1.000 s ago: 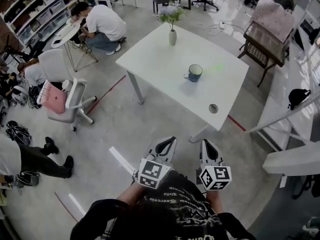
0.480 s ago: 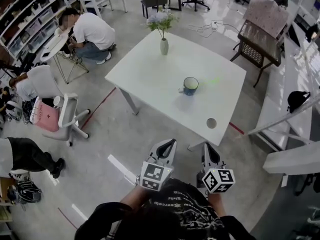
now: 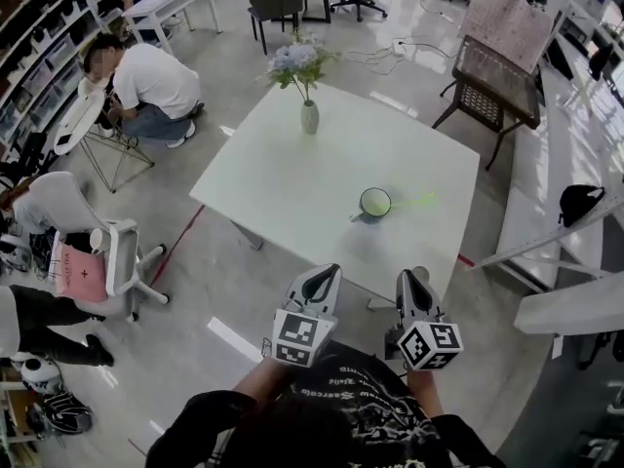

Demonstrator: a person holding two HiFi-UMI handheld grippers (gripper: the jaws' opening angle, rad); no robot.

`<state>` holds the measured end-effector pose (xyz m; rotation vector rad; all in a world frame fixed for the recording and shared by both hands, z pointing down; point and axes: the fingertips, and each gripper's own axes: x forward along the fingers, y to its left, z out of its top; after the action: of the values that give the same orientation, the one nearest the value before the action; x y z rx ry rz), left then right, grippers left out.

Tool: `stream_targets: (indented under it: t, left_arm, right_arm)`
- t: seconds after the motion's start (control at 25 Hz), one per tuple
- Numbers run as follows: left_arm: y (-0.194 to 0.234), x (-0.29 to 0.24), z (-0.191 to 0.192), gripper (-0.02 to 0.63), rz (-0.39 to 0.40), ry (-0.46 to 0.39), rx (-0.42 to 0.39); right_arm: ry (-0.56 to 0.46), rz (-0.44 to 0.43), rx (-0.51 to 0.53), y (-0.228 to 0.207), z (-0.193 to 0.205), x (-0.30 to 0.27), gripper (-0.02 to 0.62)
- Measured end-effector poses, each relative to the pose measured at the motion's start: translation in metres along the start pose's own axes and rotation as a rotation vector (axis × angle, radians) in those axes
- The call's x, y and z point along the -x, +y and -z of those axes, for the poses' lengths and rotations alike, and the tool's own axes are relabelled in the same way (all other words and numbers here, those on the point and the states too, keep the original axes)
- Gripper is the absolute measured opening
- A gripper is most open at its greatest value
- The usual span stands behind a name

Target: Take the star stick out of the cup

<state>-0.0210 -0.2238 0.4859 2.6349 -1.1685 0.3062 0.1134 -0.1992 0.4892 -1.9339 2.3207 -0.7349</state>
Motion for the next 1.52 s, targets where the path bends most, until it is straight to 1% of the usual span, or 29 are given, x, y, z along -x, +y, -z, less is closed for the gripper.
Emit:
stream_targets:
  t: [0.12,0.24,0.36,0.4,0.44,0.48,0.56,0.68,0.84,0.96,1.08,1.2,1.36,1.52]
  left_arm:
    - [0.026,-0.022,-0.005,0.020,0.019,0.000,0.003]
    - [0.035,-0.039,-0.009,0.020,0.036,0.006,-0.003]
    - [0.041,-0.050,-0.010,0.020,0.030,0.008,0.003]
    - [0.043,-0.053,-0.010,0.020,0.022,0.010,0.004]
    - [0.043,-0.056,-0.009,0.020,0.012,0.014,0.005]
    - [0.044,-0.058,-0.009,0.020,0.001,0.017,0.008]
    - [0.044,-0.062,-0.011,0.020,-0.018,0.021,0.014]
    - [0.046,-0.067,-0.019,0.020,-0.041,0.019,0.019]
    - [0.054,-0.073,-0.021,0.020,-0.083,0.021,0.024]
    - [0.056,-0.076,-0.024,0.020,-0.099,0.019,0.036]
    - [0.057,-0.078,-0.021,0.020,-0.109,0.023,0.031]
    - [0.060,-0.077,-0.023,0.020,-0.132,0.027,0.039]
    - [0.064,-0.079,-0.026,0.020,-0.157,0.018,0.043]
    - [0.065,-0.081,-0.025,0.020,-0.171,0.017,0.030]
  right_arm:
    - [-0.011,0.039,-0.007,-0.004,-0.006,-0.027,0.011]
    - [-0.015,0.075,-0.012,-0.016,-0.010,-0.039,0.011]
    - [-0.023,0.087,-0.015,-0.030,-0.014,-0.049,0.017]
    - [-0.028,0.080,-0.016,-0.033,-0.017,-0.053,0.042]
    - [-0.031,0.073,-0.016,-0.037,-0.020,-0.057,0.089]
    - [-0.032,0.066,-0.015,-0.041,-0.024,-0.060,0.117]
    - [-0.022,0.059,-0.008,-0.050,-0.030,-0.067,0.137]
    - [0.010,0.048,0.011,-0.062,-0.033,-0.078,0.197]
    - [0.031,0.017,0.010,-0.071,-0.037,-0.095,0.229]
    - [0.039,0.000,0.016,-0.076,-0.039,-0.105,0.243]
    - [0.046,-0.015,0.021,-0.081,-0.041,-0.119,0.261]
    - [0.049,-0.030,0.030,-0.083,-0.043,-0.133,0.261]
    - [0.068,-0.052,0.067,-0.089,-0.045,-0.148,0.261]
    - [0.078,-0.063,0.066,-0.096,-0.045,-0.161,0.261]
